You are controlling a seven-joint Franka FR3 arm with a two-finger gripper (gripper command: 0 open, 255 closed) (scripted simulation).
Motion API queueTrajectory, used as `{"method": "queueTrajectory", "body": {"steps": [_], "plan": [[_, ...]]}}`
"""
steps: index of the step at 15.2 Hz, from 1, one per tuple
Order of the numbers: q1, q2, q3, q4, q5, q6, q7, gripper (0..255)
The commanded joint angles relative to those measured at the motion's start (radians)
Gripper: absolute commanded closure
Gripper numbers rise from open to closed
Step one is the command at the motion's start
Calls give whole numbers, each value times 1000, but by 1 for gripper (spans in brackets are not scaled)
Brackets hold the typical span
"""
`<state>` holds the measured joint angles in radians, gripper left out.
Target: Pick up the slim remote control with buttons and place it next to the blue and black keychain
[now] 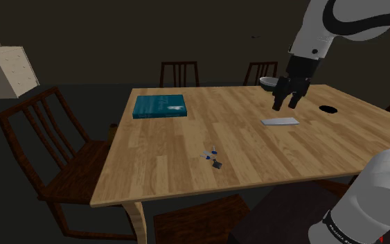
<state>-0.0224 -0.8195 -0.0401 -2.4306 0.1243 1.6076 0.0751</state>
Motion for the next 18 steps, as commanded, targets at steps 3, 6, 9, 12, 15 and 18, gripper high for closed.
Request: {"method": "queueTrajectory", "body": {"steps": [3, 6, 9, 12, 15, 18], "plan": [[2, -15, -47, -38, -44, 16, -99, 0], [3, -21, -122, -83, -115, 47, -247, 0], [4, -7, -200, -113, -188, 88, -396, 0], [8, 27, -281, -126, -259, 139, -544, 0], [18, 83, -365, -123, -322, 199, -690, 0], [37, 157, -451, -104, -371, 267, -836, 0]]}}
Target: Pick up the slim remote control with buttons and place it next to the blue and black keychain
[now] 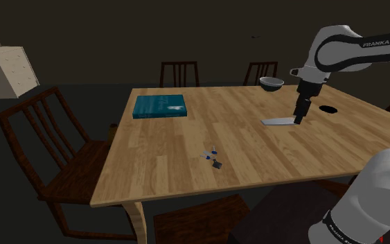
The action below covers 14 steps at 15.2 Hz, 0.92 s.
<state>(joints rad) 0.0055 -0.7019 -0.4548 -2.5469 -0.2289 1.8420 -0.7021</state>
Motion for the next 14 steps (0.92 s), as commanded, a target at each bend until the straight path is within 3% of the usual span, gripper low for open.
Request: {"method": "queueTrajectory", "body": {"steps": [1, 8, 11, 14], "plan": [[19, 68, -65, 23, -31, 56, -108, 0], [123, 316, -274, 136, -40, 228, -467, 0], [186, 452, -368, 205, 20, 300, -645, 0], [244, 616, -451, 285, 144, 360, -855, 0]]}}
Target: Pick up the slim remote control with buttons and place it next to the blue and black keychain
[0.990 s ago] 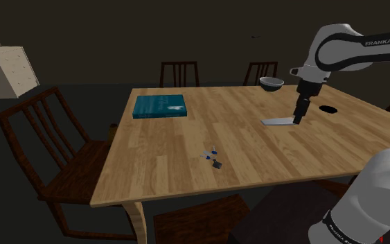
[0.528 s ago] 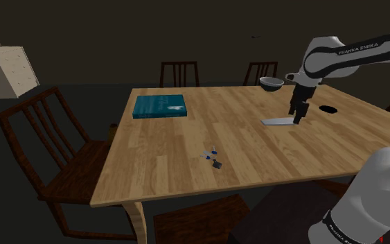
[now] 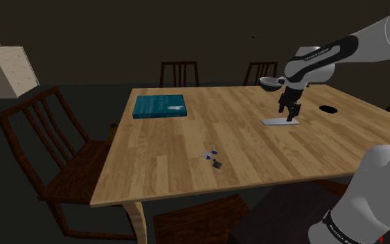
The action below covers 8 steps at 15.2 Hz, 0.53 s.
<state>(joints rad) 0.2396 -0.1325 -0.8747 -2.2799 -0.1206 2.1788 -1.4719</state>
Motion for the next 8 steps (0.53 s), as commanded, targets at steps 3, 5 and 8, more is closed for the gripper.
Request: {"method": "queueTrajectory", "body": {"steps": [3, 5, 8], "plan": [[12, 232, -56, 111, 214, 57, -319, 0], [-5, 254, -40, 100, 237, 81, -335, 0], [-18, 290, -28, 87, 277, 115, -363, 0]]}}
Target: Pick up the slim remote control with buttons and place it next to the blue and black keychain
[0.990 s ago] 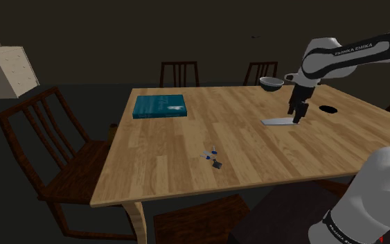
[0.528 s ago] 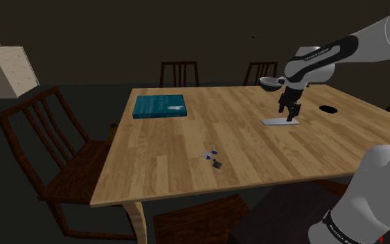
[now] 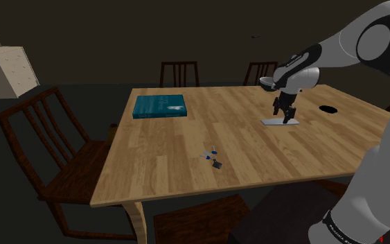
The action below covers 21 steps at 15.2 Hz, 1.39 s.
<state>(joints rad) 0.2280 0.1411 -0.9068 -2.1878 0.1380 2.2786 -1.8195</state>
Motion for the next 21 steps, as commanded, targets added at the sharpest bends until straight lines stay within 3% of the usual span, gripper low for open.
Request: {"method": "queueTrajectory", "body": {"steps": [1, 11, 12, 21], "plan": [[-11, 28, 9, -10, 32, 27, -25, 0], [-19, 48, 17, -16, 54, 44, -40, 0], [-19, 48, 17, -16, 54, 44, -40, 255], [-19, 48, 18, -15, 54, 44, -41, 255]]}}
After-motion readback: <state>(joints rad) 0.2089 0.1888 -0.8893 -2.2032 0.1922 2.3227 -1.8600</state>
